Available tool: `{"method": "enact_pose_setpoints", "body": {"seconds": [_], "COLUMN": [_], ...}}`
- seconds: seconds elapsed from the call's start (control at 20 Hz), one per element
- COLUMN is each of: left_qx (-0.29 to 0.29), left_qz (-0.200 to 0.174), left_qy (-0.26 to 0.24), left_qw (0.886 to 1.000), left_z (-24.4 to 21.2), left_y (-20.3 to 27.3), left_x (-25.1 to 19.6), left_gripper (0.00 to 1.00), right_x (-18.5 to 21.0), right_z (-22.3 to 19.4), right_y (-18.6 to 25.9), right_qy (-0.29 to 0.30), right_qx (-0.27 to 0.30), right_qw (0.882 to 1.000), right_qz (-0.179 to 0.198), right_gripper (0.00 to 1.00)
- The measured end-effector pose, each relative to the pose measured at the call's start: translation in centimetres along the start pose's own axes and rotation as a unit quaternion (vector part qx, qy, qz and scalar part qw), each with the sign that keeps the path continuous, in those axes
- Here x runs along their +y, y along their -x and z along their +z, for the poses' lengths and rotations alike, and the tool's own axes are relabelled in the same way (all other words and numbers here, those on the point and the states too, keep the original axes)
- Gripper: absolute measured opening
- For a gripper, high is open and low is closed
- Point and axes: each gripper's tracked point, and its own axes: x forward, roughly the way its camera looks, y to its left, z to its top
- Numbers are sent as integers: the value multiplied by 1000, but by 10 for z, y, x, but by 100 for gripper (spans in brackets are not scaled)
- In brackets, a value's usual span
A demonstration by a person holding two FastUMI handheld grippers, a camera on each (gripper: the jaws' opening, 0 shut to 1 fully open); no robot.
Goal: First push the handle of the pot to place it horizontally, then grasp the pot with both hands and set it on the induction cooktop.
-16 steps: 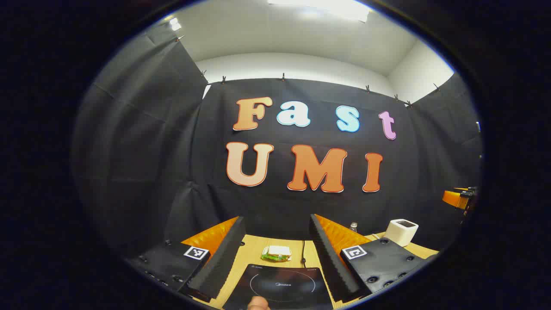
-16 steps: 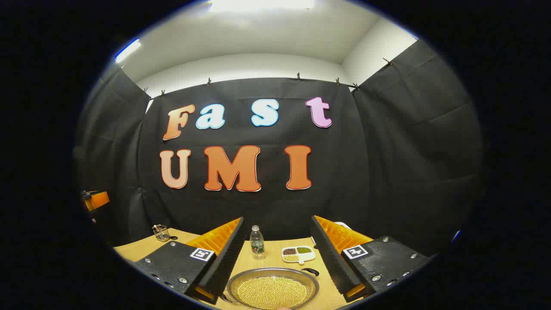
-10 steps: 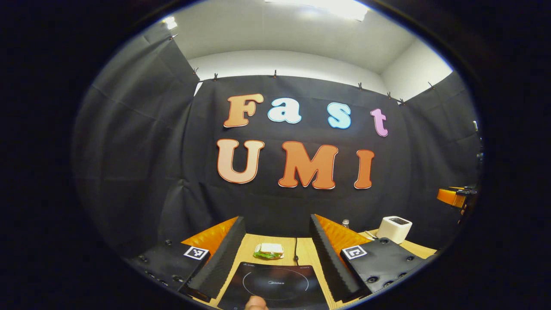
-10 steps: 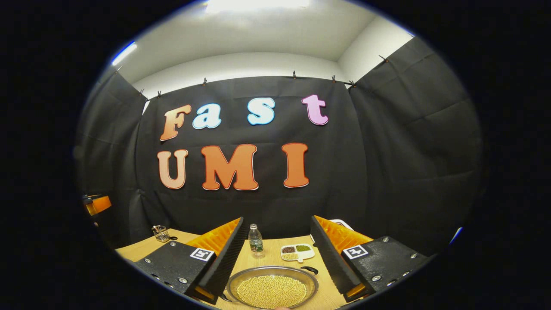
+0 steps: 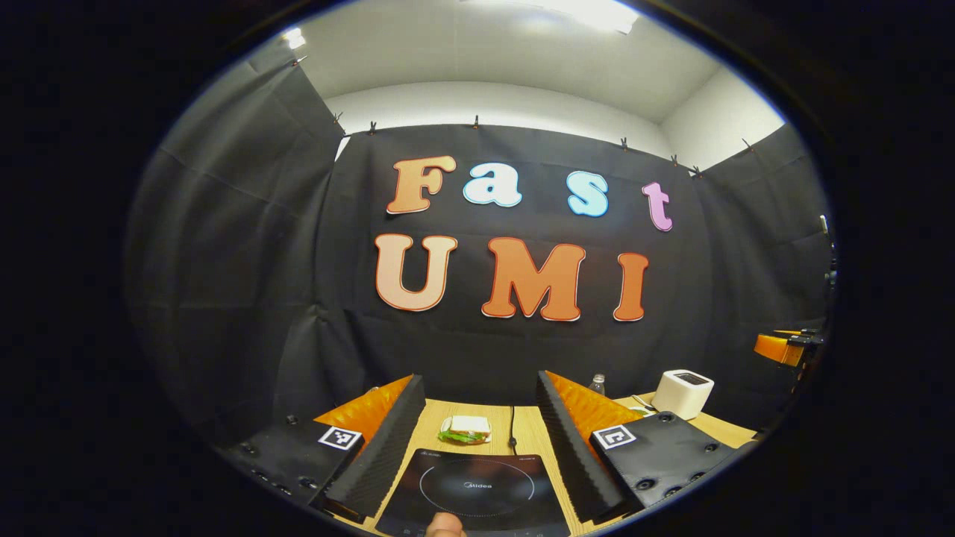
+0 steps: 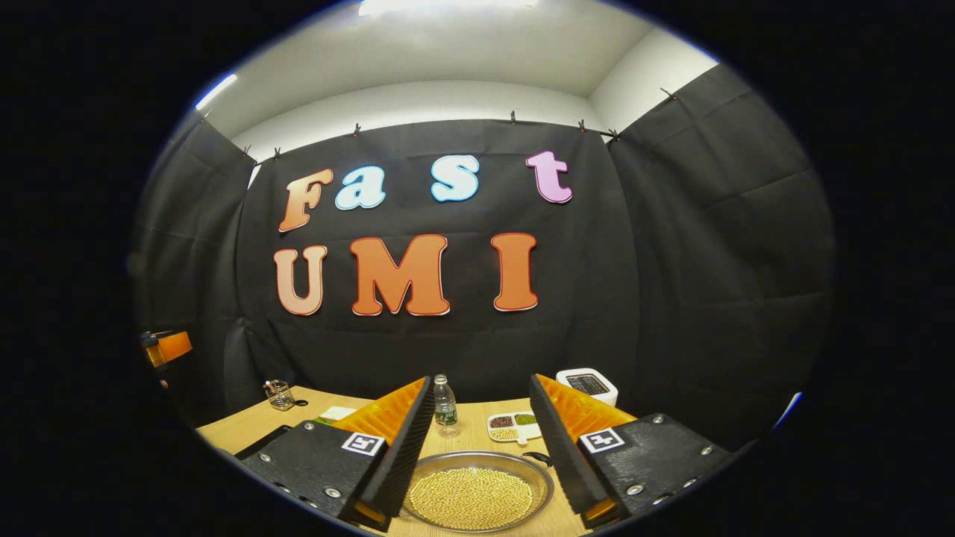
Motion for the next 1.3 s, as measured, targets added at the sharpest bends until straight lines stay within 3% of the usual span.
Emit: {"method": "enact_pose_setpoints", "body": {"seconds": [0.2, 0.3, 0.95, 1.05, 1.2, 1.3], "left_qx": [-3, -6, -14, -16, -15, -14], "left_qz": [5, 6, 8, 6, 6, 6], "left_qy": [-6, -8, -14, -12, -14, -15], "left_qw": [1000, 1000, 1000, 1000, 1000, 1000], "left_z": [3, 4, 10, 11, 10, 9], "left_y": [2, 4, 8, 11, 13, 13], "left_x": [3, 3, 0, -2, -1, -1], "left_gripper": [97, 97, 97, 97, 97, 97], "right_x": [0, -1, 7, 8, 6, 5], "right_z": [-5, -5, -15, -16, -22, -29], "right_y": [0, 0, 6, 6, 5, 5], "right_qy": [1, -1, 17, 6, -9, -10], "right_qx": [6, 7, 14, 16, 22, 29], "right_qw": [1000, 1000, 1000, 1000, 999, 999], "right_qz": [1, 0, 19, 23, 22, 22], "right_gripper": [60, 55, 53, 37, 30, 19]}}
